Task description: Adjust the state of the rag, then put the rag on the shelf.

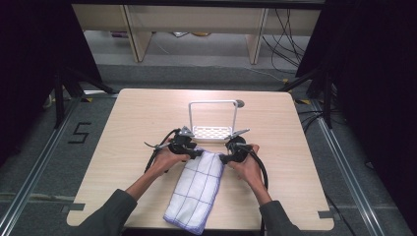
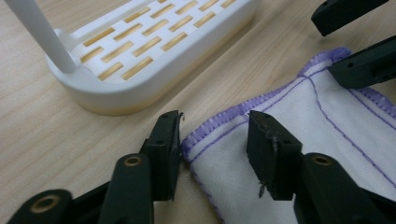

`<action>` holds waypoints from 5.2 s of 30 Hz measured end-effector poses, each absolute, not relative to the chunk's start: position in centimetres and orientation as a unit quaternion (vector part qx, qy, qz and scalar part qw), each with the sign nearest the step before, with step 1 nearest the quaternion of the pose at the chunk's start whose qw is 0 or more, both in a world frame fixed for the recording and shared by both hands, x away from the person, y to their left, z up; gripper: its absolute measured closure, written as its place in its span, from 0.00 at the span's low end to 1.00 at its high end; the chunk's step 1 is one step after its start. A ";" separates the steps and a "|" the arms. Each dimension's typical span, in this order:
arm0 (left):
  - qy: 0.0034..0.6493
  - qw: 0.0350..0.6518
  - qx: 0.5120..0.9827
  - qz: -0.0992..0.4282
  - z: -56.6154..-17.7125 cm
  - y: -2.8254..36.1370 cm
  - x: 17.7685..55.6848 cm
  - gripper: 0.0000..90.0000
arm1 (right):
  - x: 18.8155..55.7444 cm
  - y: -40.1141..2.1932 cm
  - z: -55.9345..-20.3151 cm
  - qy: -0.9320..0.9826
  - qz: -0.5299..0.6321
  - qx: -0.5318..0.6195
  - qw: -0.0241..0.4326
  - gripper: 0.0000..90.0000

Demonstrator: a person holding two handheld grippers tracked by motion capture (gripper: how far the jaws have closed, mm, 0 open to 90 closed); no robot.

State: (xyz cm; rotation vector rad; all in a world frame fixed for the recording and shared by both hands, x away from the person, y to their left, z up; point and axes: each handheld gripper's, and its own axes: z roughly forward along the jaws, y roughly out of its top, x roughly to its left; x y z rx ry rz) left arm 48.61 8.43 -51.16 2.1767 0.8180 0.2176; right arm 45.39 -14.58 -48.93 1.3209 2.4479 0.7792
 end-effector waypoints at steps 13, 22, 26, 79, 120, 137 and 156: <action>0.312 0.398 0.860 0.060 -51.3 8.6 48.6 0.82 | 45.2 -14.5 -49.7 0.833 0.269 0.467 0.126 0.51; 0.302 0.395 0.865 0.065 -51.2 8.5 48.4 0.90 | 45.1 -14.4 -49.6 0.836 0.281 0.457 0.114 0.68; 0.301 0.400 0.864 0.064 -51.2 8.6 48.4 0.91 | 45.1 -14.7 -49.9 0.834 0.305 0.450 0.090 0.87; 0.271 0.489 0.822 0.104 -40.2 11.1 44.5 0.92 | 43.4 -15.0 -39.8 0.818 0.424 0.363 0.135 0.95; 0.283 0.553 0.771 0.138 -27.9 10.2 47.9 0.93 | 45.9 -16.3 -26.5 0.779 0.471 0.350 0.220 0.95; 0.288 0.572 0.751 0.159 -25.2 9.7 50.6 0.93 | 48.8 -16.5 -23.3 0.760 0.478 0.372 0.237 0.95; 0.349 0.569 0.722 0.183 -27.9 8.9 57.7 0.92 | 55.5 -15.1 -25.0 0.741 0.458 0.426 0.243 0.95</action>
